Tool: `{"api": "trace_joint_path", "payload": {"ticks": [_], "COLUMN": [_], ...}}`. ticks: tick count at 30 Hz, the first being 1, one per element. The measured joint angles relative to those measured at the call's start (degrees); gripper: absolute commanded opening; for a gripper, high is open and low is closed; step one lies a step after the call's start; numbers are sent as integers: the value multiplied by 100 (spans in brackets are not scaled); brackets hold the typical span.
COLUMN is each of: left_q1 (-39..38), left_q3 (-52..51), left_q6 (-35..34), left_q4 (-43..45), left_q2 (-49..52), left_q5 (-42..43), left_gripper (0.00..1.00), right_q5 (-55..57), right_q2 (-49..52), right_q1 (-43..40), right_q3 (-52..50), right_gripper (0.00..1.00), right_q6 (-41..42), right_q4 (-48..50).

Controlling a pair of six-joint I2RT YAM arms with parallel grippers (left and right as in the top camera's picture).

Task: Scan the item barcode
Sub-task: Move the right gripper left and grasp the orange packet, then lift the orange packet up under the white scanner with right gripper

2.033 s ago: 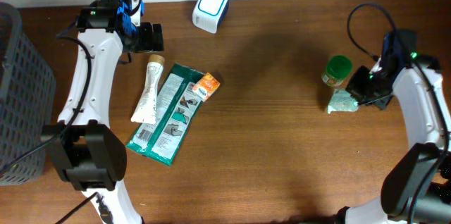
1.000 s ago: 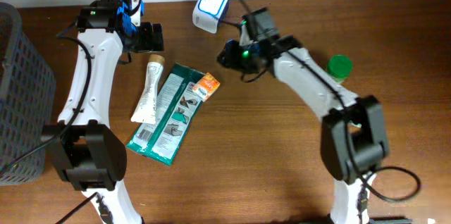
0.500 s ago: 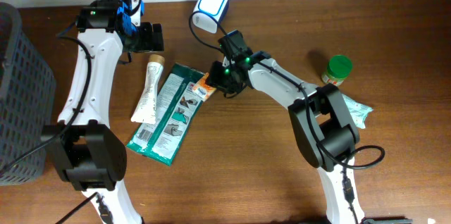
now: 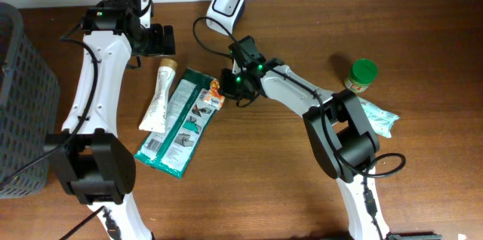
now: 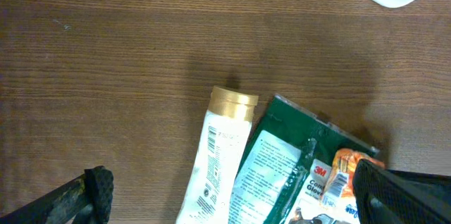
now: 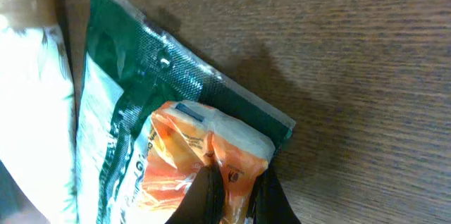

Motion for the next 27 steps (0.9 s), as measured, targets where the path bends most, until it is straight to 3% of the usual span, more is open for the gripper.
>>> {"api": "trace_joint_path", "payload": {"ticks": [5, 13, 14, 16, 18, 22, 27], "left_q1": [0, 0, 0, 0, 0, 0, 0], "left_q3": [0, 0, 0, 0, 0, 0, 0], "left_q6": [0, 0, 0, 0, 0, 0, 0], "left_q4": [0, 0, -2, 0, 0, 0, 0], "left_q2": [0, 0, 0, 0, 0, 0, 0], "left_q5": [0, 0, 0, 0, 0, 0, 0], "left_gripper": [99, 99, 99, 99, 99, 99, 99], "right_q5": [234, 2085, 2229, 2507, 2542, 2096, 1825], "right_q2": [-409, -1344, -1316, -1252, -1244, -1241, -1071], "right_q1": [-96, -190, -190, -190, -190, -184, -42], "right_q3": [181, 511, 511, 511, 511, 511, 511], "right_gripper": [4, 4, 7, 28, 36, 47, 54], "right_q6": [-1202, -2806, -2868, -2992, -3082, -3001, -1956], "right_q4": [-1515, -3174, -3222, -3222, -3195, -3036, -2734]}}
